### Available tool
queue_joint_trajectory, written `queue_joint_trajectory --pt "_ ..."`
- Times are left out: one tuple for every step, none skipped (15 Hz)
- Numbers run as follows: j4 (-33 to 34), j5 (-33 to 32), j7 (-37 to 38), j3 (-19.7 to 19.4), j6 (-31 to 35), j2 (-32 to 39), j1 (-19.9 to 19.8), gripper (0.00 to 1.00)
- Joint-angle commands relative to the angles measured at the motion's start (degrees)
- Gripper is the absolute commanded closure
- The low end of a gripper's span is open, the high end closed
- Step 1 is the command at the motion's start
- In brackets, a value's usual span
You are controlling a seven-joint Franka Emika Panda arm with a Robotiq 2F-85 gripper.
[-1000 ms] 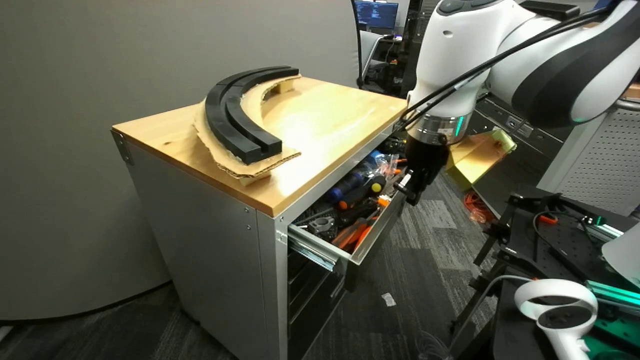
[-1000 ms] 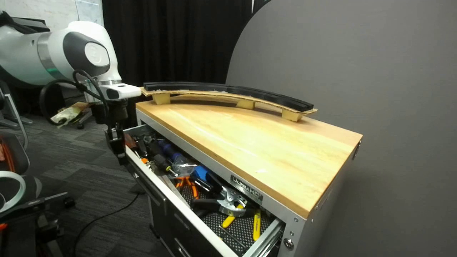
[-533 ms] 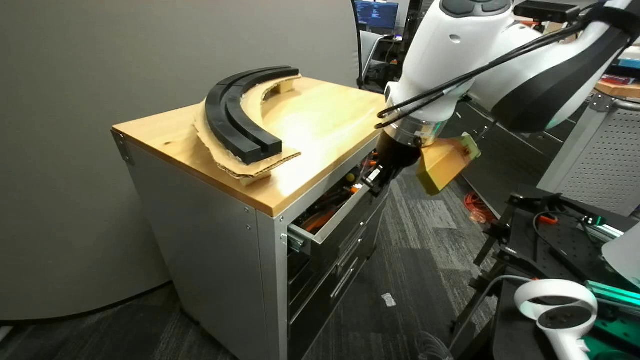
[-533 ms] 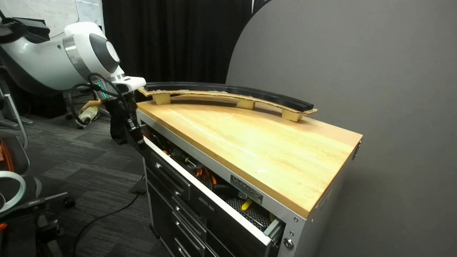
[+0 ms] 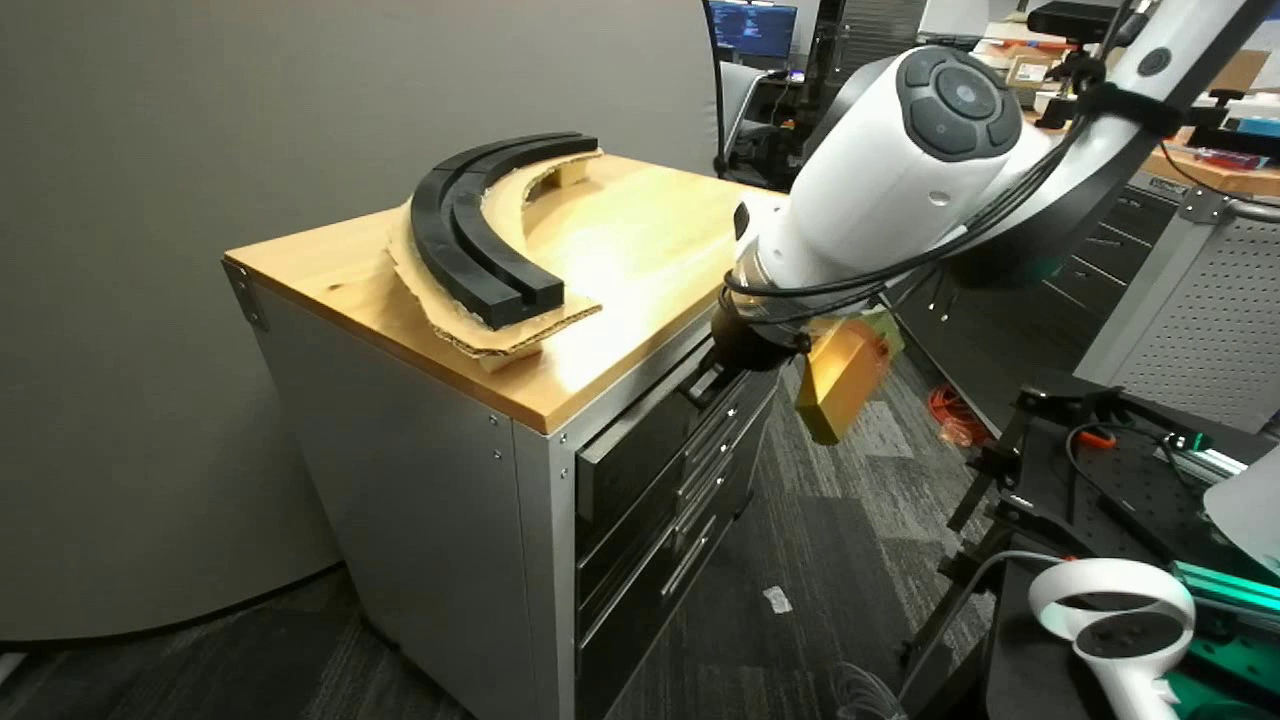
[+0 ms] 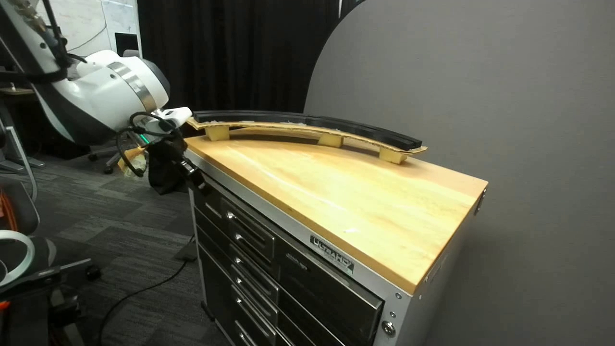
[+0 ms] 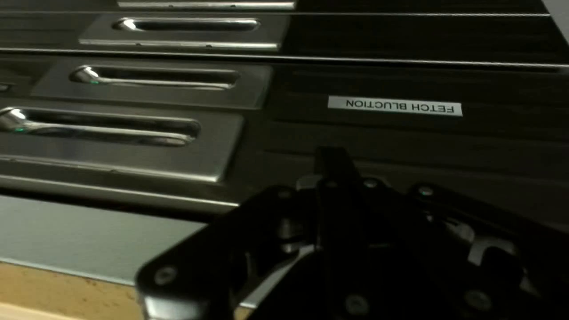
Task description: Pick up the screwdriver and place it in the drawer, then close the drawer
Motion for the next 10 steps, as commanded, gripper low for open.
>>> queue_joint_trajectory --pt "3.5 -9.8 8.5 -0.7 -1.1 0.5 2.2 1.00" --pt "3.2 -11.2 9.4 -0.5 -1.5 0.1 2.1 1.00" --pt "2.0 -10.5 7.7 -0.2 -1.0 -0.6 1.5 0.74" --pt "0.2 -8.3 5.6 -0.1 -0.3 -2.1 0.7 0.73" --pt "-1.4 -5.8 2.5 0.0 0.4 -3.5 -0.1 0.68" --pt "-3.6 -0.6 -4.4 4.4 0.8 -5.3 -5.3 0.60" --pt "-5.8 2.5 -8.3 5.2 2.8 -6.5 -6.6 0.52" --pt "-8.6 6.4 -12.5 6.4 4.4 -7.5 -8.1 0.43" --pt "-10.6 11.4 -17.0 7.6 5.0 -8.7 -9.1 0.37" --pt "-12.3 16.2 -21.4 8.7 5.6 -9.2 -9.8 0.28"
